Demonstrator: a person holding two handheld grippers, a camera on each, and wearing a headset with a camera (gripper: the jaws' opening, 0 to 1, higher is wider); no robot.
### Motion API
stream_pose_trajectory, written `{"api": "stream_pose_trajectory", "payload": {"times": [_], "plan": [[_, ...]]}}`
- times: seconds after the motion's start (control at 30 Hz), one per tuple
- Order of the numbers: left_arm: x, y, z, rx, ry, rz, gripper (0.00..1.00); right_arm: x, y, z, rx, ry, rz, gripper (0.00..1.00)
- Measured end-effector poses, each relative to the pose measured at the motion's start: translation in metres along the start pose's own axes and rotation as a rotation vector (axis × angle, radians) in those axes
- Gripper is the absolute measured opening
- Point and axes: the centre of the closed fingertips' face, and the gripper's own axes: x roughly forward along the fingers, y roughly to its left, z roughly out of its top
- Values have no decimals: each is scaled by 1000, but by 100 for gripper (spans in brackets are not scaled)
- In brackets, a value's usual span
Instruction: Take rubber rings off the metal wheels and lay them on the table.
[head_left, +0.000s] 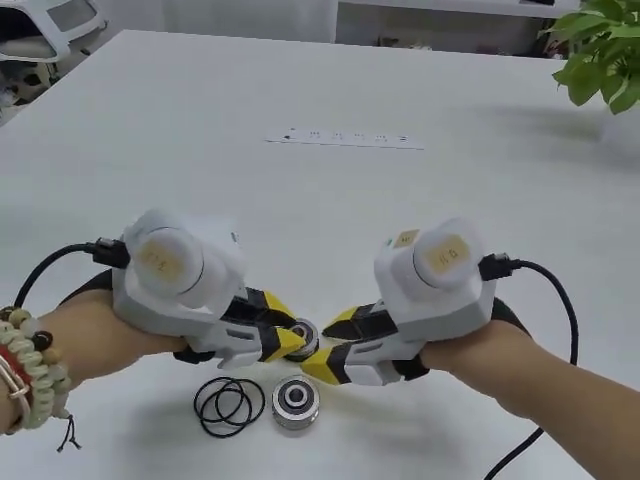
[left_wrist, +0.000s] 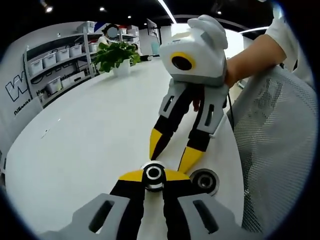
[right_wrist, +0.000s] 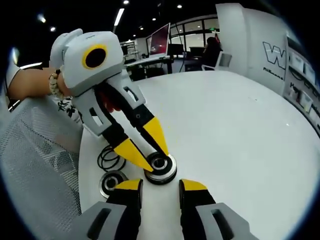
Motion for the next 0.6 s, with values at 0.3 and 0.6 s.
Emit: {"api": "stream_pose_trajectory", "payload": {"times": [0.3, 0.6], "plan": [[0, -3, -1, -57, -25, -15, 7, 2, 3, 1, 14, -12, 15, 20], [1, -3, -1, -56, -21, -12, 7, -1, 1, -1, -13, 4, 10, 13]]}}
